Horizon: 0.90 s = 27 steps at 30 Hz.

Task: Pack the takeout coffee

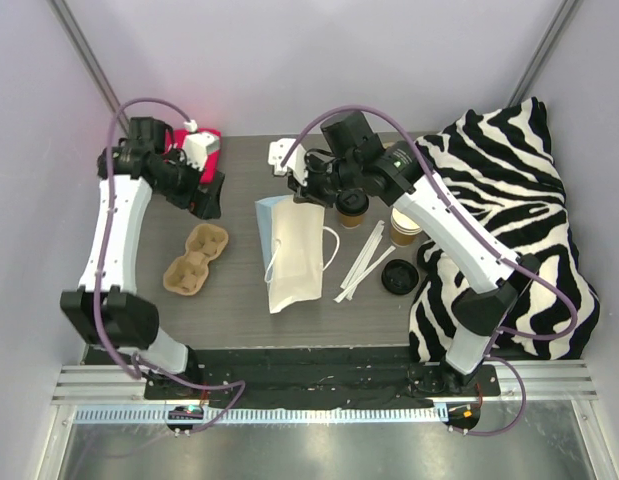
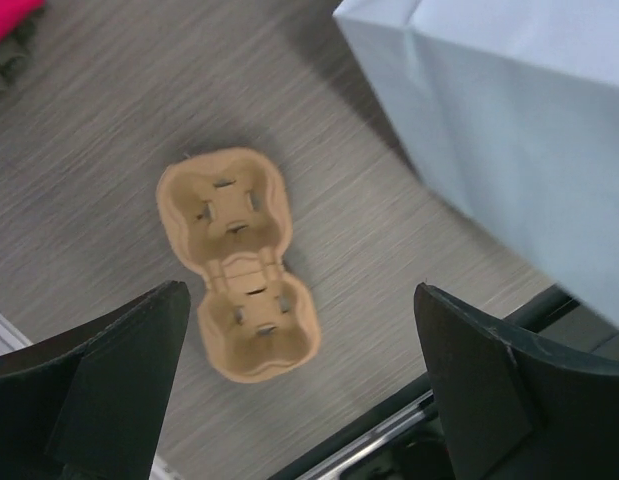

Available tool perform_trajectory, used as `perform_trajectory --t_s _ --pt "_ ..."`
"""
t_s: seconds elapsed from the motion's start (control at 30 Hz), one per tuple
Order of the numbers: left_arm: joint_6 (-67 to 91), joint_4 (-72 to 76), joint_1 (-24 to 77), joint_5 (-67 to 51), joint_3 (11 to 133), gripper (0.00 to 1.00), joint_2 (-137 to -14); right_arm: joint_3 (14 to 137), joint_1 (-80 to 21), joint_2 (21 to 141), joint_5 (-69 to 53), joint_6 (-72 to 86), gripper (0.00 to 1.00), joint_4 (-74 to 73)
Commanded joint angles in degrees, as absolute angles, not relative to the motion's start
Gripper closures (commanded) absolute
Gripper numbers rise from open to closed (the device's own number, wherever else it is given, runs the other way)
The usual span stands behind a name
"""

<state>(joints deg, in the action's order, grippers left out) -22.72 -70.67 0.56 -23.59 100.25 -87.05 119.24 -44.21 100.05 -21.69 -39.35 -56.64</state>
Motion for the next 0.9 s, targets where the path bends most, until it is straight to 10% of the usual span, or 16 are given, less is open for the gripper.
perform_trajectory --t_s 0.0,0.23,0.4,0.87 --pt "-40.58 -74.27 -1.41 -22.49 100.29 0.0 -89.56 118.39 -44.65 97.38 -23.82 -38.06 0.99 -55.98" --pt "-74.84 -85.2 -1.49 -26.28 103.52 0.03 -100.7 130.06 -44.65 106.32 -22.5 -37.79 0.99 -70.63" --pt "-82.86 -93.07 -1.5 -24.7 114.6 0.2 -114.84 137.55 -44.65 110.13 -21.53 -37.79 0.99 -76.02" --pt "-92.28 -83.77 -1.14 -21.45 108.99 0.27 -120.59 132.89 -44.47 105.29 -22.41 -34.54 0.99 -67.68"
